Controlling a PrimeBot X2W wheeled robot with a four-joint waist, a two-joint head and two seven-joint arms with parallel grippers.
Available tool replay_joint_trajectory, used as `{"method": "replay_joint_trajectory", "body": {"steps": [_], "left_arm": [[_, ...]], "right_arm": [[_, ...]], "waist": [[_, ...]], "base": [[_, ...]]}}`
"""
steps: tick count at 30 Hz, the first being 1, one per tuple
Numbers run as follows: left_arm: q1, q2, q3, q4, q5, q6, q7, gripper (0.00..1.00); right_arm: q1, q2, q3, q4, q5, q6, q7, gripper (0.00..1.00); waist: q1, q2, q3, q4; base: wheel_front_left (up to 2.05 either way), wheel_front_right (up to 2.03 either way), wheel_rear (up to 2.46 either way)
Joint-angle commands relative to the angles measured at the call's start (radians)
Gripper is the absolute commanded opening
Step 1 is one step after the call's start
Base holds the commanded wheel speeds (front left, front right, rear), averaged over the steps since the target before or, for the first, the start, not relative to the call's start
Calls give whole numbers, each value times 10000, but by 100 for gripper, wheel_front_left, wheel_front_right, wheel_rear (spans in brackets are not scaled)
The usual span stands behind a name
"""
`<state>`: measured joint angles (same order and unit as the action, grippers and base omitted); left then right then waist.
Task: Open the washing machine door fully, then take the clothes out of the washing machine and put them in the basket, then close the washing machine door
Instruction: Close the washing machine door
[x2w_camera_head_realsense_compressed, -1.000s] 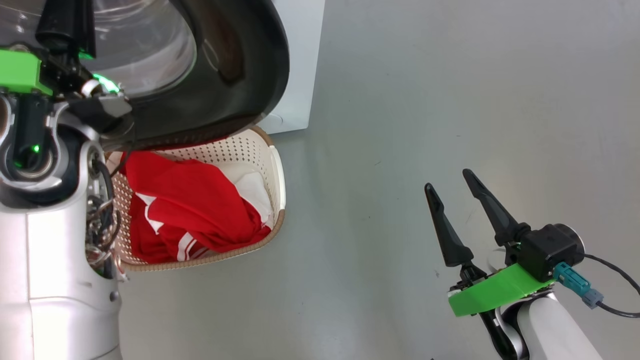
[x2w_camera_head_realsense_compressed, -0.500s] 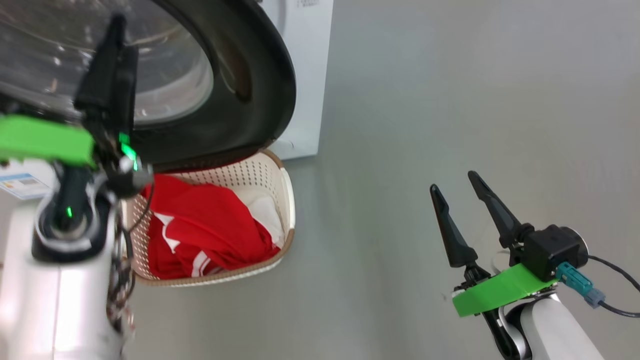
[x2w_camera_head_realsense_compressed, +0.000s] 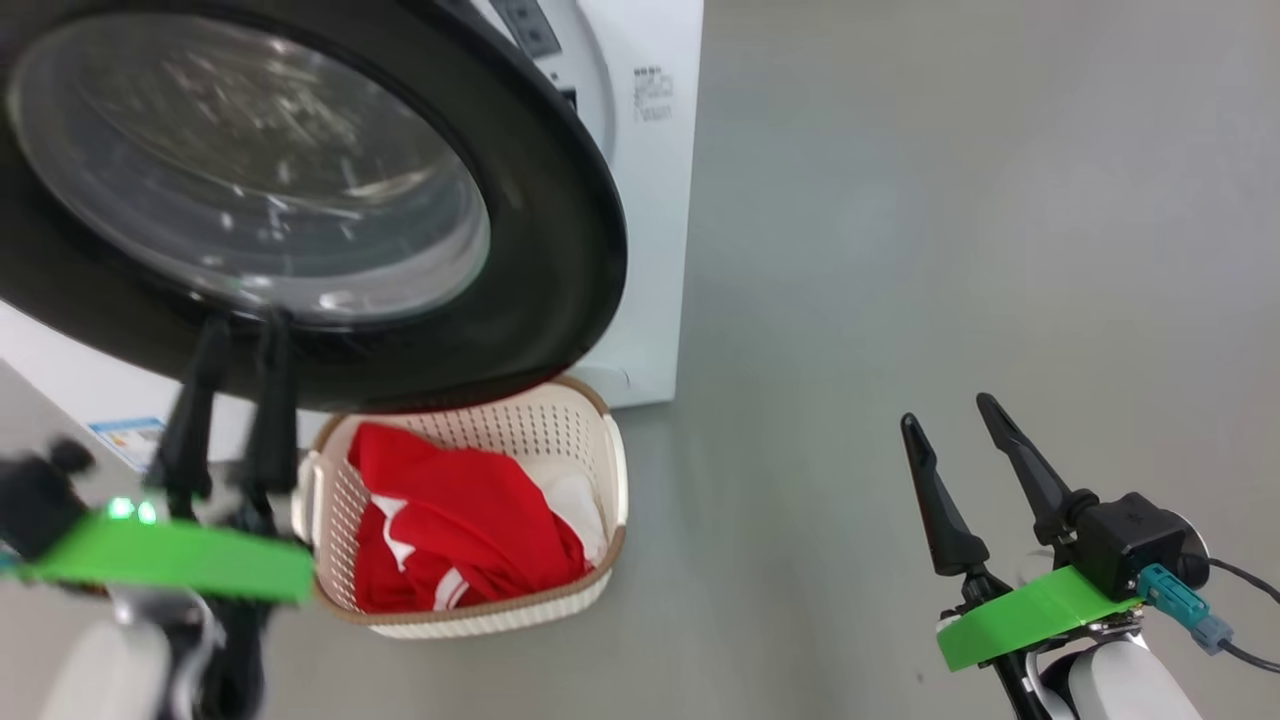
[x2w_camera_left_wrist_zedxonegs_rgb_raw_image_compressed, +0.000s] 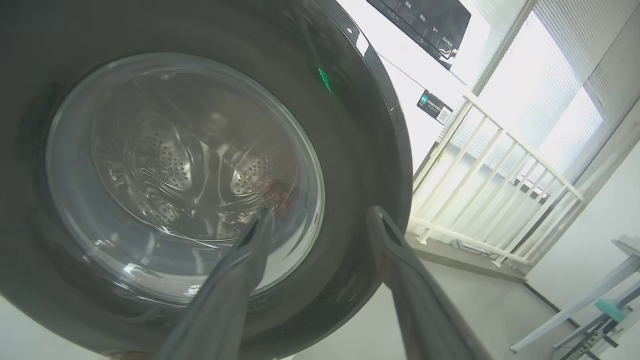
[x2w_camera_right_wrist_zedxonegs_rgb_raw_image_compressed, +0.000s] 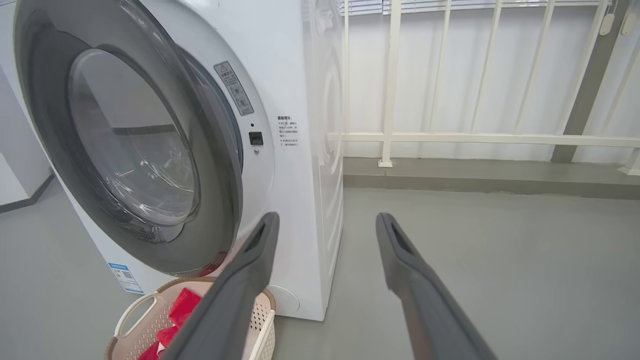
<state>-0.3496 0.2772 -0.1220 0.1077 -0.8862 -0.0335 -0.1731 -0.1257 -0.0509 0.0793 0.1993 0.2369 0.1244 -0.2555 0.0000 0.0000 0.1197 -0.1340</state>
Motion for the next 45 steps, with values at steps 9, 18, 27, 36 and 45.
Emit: {"method": "replay_joint_trajectory", "body": {"steps": [9, 18, 27, 36, 45], "left_arm": [[1699, 795, -230, -742, 2071, 819, -626, 100], [3224, 1053, 76, -937, 3378, 1265, -862, 100], [4009, 487, 835, -1469, 5088, 1535, -884, 100], [4157, -260, 1447, -1424, 5697, 1038, -886, 100], [4023, -945, 1702, -1458, 5906, 629, -886, 100]], "right_arm": [[177, 7, -237, -390, -479, 63, -63, 100], [645, 7, -736, -936, -644, 63, -63, 100], [1087, 7, -747, -1245, -471, 63, -63, 100], [1087, 7, -580, -1184, -405, 63, -63, 100], [1047, 7, -428, -1030, -536, 63, -63, 100]], "waist": [[0, 0, -1204, 242], [0, 0, -1522, 294], [0, 0, -1597, 301], [0, 0, -1502, 268], [0, 0, -1227, 471]], "base": [[0, 0, 0], [0, 0, 0], [0, 0, 0], [0, 0, 0], [0, 0, 0]]}}
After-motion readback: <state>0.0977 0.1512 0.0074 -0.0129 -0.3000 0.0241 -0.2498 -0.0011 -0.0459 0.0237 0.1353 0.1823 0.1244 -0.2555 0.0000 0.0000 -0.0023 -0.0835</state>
